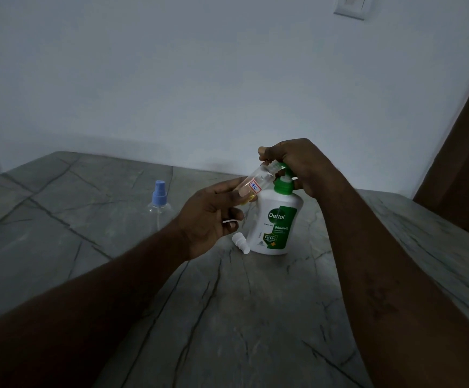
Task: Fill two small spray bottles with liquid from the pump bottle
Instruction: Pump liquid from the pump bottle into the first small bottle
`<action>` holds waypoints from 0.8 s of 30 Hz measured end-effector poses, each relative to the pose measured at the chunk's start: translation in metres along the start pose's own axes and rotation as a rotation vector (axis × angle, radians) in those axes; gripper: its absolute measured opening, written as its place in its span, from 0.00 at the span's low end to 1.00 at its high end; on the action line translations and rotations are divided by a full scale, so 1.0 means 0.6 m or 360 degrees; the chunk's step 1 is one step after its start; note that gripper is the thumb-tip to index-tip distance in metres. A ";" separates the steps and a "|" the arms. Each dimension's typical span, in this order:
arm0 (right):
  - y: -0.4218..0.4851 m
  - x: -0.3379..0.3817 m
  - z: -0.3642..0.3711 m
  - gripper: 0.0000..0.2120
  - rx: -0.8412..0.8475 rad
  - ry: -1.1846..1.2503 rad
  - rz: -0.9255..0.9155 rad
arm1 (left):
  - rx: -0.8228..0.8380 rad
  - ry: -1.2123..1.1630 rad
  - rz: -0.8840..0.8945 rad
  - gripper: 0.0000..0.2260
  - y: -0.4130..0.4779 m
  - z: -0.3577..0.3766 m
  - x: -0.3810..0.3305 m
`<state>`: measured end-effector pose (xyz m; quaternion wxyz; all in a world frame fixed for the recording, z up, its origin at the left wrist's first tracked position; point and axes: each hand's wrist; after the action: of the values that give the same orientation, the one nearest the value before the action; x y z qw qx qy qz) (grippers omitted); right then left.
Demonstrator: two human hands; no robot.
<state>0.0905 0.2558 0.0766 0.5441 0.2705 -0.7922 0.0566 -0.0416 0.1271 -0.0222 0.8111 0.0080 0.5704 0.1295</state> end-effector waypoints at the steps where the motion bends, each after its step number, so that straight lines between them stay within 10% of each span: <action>1: -0.001 0.000 0.000 0.09 0.0005 -0.0002 0.0001 | 0.0001 -0.0028 0.0006 0.21 -0.001 0.001 0.001; 24: 0.000 0.006 0.000 0.13 -0.0041 -0.0200 -0.0087 | 0.0005 -0.0256 0.0024 0.15 -0.009 -0.004 0.011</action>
<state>0.0894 0.2546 0.0798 0.4981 0.2881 -0.8177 0.0144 -0.0407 0.1229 -0.0299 0.8532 0.0239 0.5036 0.1338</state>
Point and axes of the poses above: each hand's wrist, its own y-axis towards the middle knuckle, its own z-axis out of the palm, x = y × z, and after that the axes turned 3 degrees about -z, right-handed
